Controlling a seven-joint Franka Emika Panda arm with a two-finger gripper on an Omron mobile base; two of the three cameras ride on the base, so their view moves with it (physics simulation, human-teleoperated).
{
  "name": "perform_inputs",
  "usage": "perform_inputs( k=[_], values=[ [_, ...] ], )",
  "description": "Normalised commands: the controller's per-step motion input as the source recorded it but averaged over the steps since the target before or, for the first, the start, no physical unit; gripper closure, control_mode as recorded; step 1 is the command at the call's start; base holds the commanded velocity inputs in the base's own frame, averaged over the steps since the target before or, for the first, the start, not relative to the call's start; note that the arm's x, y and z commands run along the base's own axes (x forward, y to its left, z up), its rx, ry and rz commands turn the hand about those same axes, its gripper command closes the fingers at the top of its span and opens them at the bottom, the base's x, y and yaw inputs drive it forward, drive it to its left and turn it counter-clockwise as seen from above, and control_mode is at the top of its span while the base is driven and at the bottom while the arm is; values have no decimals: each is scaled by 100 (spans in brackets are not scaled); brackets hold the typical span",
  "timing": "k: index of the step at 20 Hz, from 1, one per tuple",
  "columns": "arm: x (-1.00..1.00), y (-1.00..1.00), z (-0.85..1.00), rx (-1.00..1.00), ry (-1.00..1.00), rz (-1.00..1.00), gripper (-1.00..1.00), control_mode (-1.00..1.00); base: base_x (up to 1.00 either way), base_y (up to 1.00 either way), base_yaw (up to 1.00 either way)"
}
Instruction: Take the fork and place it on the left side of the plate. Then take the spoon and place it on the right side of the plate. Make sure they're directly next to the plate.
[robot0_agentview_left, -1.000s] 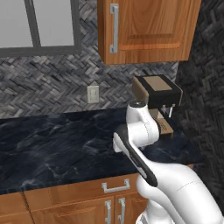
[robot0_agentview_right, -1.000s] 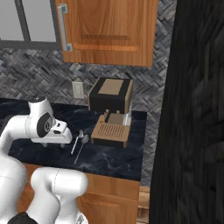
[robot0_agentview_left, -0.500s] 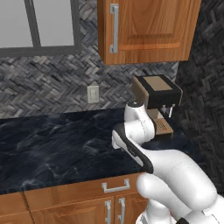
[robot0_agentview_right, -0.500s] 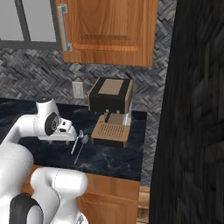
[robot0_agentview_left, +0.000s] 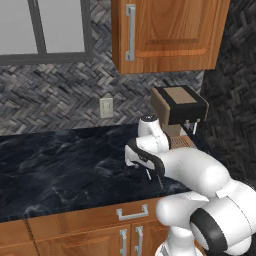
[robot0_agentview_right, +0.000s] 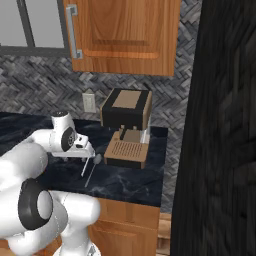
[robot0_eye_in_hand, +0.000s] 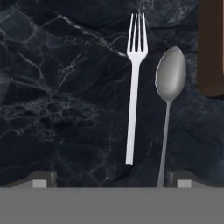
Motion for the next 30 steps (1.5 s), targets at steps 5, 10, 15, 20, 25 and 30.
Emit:
perform_inputs(
  k=[5, 10, 15, 20, 25, 30],
  values=[
    [45, 5, -35, -3, 3, 0, -100, -100, 0, 0, 0],
    [16, 2, -36, -4, 0, 0, -100, -100, 0, 0, 0],
    [0, 0, -16, -3, 0, 0, -100, -100, 0, 0, 0],
    [0, 0, 0, 0, 0, 0, -100, -100, 0, 0, 0],
    [0, 0, -2, 0, 0, 0, -100, -100, 0, 0, 0],
    [0, 0, -9, 0, -1, 0, -100, -100, 0, 0, 0]
  ],
)
